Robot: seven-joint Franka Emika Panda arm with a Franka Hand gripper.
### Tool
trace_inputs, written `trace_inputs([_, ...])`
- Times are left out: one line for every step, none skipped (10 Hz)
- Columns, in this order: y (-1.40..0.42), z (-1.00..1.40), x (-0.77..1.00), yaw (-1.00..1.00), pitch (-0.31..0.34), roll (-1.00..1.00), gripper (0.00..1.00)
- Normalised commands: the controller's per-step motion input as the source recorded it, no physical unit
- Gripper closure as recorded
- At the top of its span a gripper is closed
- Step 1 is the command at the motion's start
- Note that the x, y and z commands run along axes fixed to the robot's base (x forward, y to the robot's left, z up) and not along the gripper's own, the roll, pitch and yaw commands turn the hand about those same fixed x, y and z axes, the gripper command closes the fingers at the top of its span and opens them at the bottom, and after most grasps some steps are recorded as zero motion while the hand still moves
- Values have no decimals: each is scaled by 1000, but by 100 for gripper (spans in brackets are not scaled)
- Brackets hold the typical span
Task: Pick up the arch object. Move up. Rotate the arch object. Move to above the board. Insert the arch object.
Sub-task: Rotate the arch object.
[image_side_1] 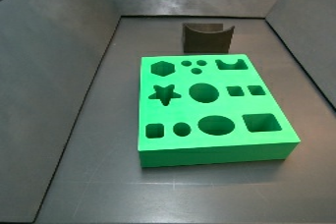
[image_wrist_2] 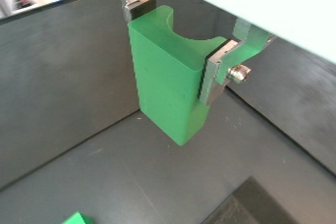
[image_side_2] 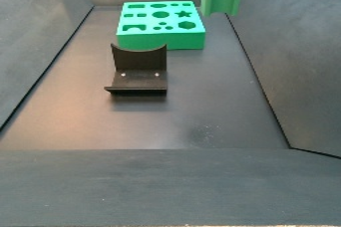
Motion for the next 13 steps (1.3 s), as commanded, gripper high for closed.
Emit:
trace_inputs([6, 2, 1, -426, 14, 1, 100])
trace_inputs([6, 2, 1, -280, 14, 1, 100])
trace_inputs([0, -1000, 0, -162, 14, -199, 100])
trace_inputs([1, -1000, 7, -116, -1, -197, 100])
trace_inputs([4, -1000, 15, -80, -19, -179, 100])
trace_inputs([5, -1000, 14, -69, -26, -169, 100])
trace_inputs([7, -1000, 10, -53, -48, -151, 100])
trace_inputs([10, -1000, 11, -48, -59, -139, 100])
trace_inputs([12, -1000, 13, -45, -57, -127, 100])
trace_inputs([14, -1000, 15, -43, -56, -120, 100])
trace_inputs([16, -1000, 15, -41, -53, -111, 100])
trace_inputs([21, -1000, 18, -42, -51, -98, 100])
trace_inputs([29, -1000, 18, -44, -50, -84, 100])
